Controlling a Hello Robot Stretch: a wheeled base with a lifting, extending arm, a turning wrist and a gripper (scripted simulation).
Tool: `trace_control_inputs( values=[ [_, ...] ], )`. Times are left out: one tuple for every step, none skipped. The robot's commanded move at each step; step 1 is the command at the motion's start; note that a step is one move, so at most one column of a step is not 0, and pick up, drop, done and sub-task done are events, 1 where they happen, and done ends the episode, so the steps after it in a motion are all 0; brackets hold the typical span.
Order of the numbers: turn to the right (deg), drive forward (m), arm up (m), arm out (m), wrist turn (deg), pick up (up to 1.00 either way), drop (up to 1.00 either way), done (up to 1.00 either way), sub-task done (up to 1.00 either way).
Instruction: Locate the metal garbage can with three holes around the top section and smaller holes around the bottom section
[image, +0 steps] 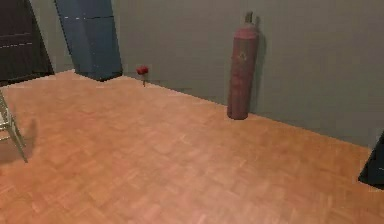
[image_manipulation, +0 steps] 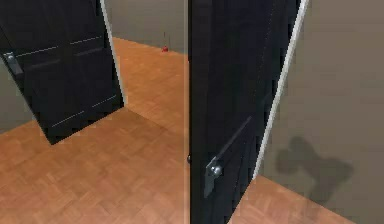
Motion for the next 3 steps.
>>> trace_control_inputs(
  values=[
    [45.0, 0.0, 0.0, 0.0, 0.0, 0.0, 0.0, 0.0, 0.0],
    [3.0, 0.0, 0.0, 0.0, 0.0, 0.0, 0.0, 0.0, 0.0],
    [0.0, 0.45, 0.0, 0.0, 0.0, 0.0, 0.0, 0.0, 0.0]
  ],
)
